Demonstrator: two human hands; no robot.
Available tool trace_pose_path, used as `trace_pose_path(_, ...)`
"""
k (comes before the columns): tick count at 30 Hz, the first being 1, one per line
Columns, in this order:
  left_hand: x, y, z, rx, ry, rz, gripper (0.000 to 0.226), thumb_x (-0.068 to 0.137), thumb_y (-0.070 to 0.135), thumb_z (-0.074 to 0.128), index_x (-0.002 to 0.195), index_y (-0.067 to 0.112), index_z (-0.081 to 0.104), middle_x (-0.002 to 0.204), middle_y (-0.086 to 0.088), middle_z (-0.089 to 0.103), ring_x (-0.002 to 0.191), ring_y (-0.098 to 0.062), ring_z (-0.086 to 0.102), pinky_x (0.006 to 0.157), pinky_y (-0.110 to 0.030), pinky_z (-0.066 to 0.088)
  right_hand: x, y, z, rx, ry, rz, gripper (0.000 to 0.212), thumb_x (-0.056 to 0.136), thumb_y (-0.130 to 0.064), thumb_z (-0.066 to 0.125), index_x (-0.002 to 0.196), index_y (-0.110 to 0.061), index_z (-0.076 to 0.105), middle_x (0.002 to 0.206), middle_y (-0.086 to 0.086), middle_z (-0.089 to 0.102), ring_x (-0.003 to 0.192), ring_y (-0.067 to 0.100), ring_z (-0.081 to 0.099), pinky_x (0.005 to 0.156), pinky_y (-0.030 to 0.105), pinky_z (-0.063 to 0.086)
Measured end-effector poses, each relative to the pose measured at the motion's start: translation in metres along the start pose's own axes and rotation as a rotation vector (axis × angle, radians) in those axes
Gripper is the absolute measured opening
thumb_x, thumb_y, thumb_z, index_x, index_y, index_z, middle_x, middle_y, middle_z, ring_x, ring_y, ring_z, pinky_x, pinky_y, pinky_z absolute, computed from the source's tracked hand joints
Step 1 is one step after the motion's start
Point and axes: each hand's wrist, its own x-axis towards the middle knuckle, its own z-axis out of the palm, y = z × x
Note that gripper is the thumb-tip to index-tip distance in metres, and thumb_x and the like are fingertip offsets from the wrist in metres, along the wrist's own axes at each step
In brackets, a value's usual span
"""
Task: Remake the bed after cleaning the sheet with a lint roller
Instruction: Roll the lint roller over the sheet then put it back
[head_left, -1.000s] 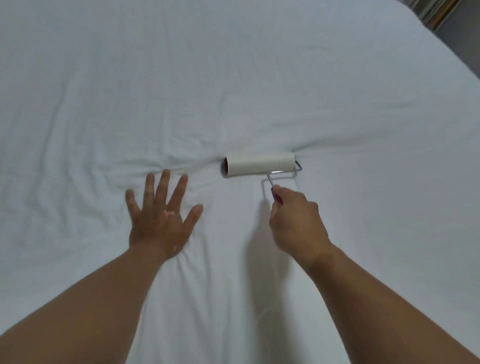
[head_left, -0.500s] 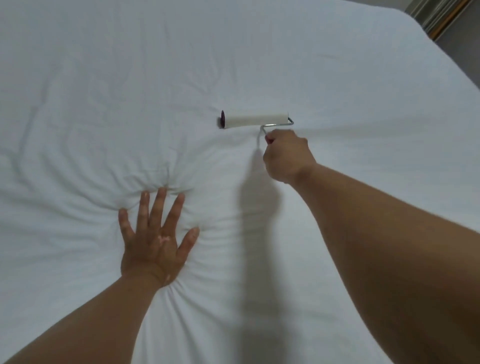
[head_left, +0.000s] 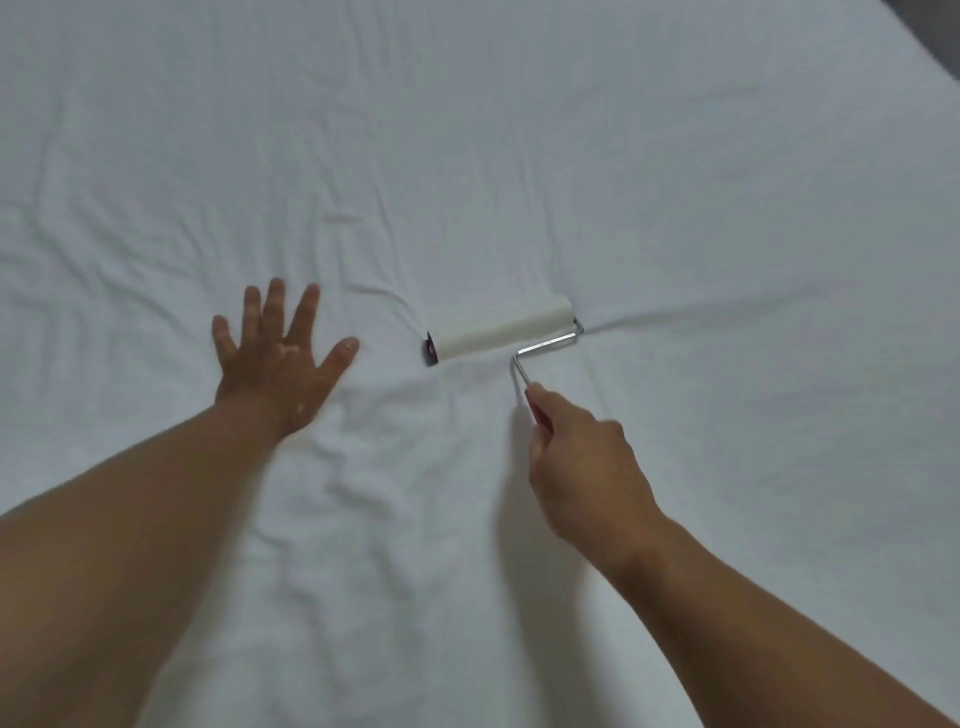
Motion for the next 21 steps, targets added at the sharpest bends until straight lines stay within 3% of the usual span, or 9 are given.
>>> trace_pose_path(8, -0.143, 0.094, 0.038, 0.083, 0.030, 0.142, 0.075, 0.089, 0.074, -0.005, 0.156, 0.041, -0.012, 0.166, 0.002, -0.018, 0.153, -0.023, -0.016, 0.120, -0.060, -0.004, -0.185, 0.124, -0.031, -0.053, -0.167, 0.070, 0.050, 0.101, -0.044, 0.031, 0.143, -0.063, 0.011, 0.096, -0.001, 0.065, 0.093, 0.025, 0.064, 0.077, 0.038, 0.051)
trace_pose_path(11, -0.194, 0.129, 0.054, 0.107, 0.014, 0.202, 0.077, 0.087, 0.074, -0.006, 0.155, 0.040, -0.015, 0.166, 0.001, -0.019, 0.152, -0.023, -0.019, 0.120, -0.059, -0.006, -0.250, 0.175, -0.036, -0.119, -0.149, 0.082, 0.061, 0.094, -0.050, 0.030, 0.129, -0.081, -0.009, 0.076, -0.005, 0.053, 0.082, 0.019, 0.066, 0.065, 0.032, 0.046)
trace_pose_path(13, -0.223, 0.146, 0.062, 0.106, 0.007, 0.211, 0.076, 0.089, 0.073, -0.004, 0.156, 0.039, -0.012, 0.166, -0.001, -0.017, 0.152, -0.023, -0.017, 0.120, -0.058, -0.005, -0.286, 0.205, -0.049, -0.129, -0.113, 0.077, 0.066, 0.085, -0.050, 0.040, 0.134, -0.078, 0.006, 0.056, -0.005, 0.041, 0.051, 0.011, 0.061, 0.044, 0.024, 0.042)
trace_pose_path(15, -0.244, 0.157, 0.070, 0.112, 0.011, 0.193, 0.075, 0.090, 0.070, -0.003, 0.157, 0.037, -0.010, 0.166, -0.003, -0.016, 0.153, -0.024, -0.016, 0.121, -0.058, -0.004, -0.316, 0.237, -0.064, -0.069, -0.064, 0.011, 0.074, 0.077, -0.042, 0.054, 0.142, -0.065, 0.026, 0.043, -0.006, 0.043, 0.034, 0.001, 0.047, 0.035, 0.016, 0.038)
trace_pose_path(17, -0.254, 0.162, 0.074, 0.117, 0.012, 0.166, 0.075, 0.089, 0.069, -0.004, 0.157, 0.037, -0.012, 0.166, -0.002, -0.017, 0.153, -0.024, -0.015, 0.121, -0.058, -0.004, -0.335, 0.263, -0.089, -0.047, -0.032, -0.001, 0.082, 0.069, -0.034, 0.063, 0.141, -0.060, 0.033, 0.045, -0.014, 0.055, 0.036, -0.003, 0.048, 0.038, 0.009, 0.039)
trace_pose_path(20, -0.255, 0.164, 0.074, 0.119, 0.003, 0.145, 0.075, 0.087, 0.070, -0.008, 0.155, 0.038, -0.015, 0.166, -0.001, -0.018, 0.153, -0.023, -0.016, 0.121, -0.057, -0.004, -0.351, 0.285, -0.104, -0.031, -0.180, 0.108, 0.087, 0.064, -0.030, 0.078, 0.141, -0.045, 0.040, 0.044, -0.019, 0.056, 0.041, -0.008, 0.050, 0.042, 0.001, 0.036)
trace_pose_path(21, -0.255, 0.164, 0.074, 0.119, -0.003, 0.141, 0.075, 0.087, 0.070, -0.008, 0.155, 0.038, -0.015, 0.166, -0.001, -0.018, 0.152, -0.023, -0.016, 0.121, -0.056, -0.005, -0.352, 0.295, -0.106, -0.031, -0.220, 0.141, 0.093, 0.064, -0.037, 0.083, 0.143, -0.046, 0.034, 0.043, -0.017, 0.055, 0.043, -0.010, 0.050, 0.046, -0.002, 0.037)
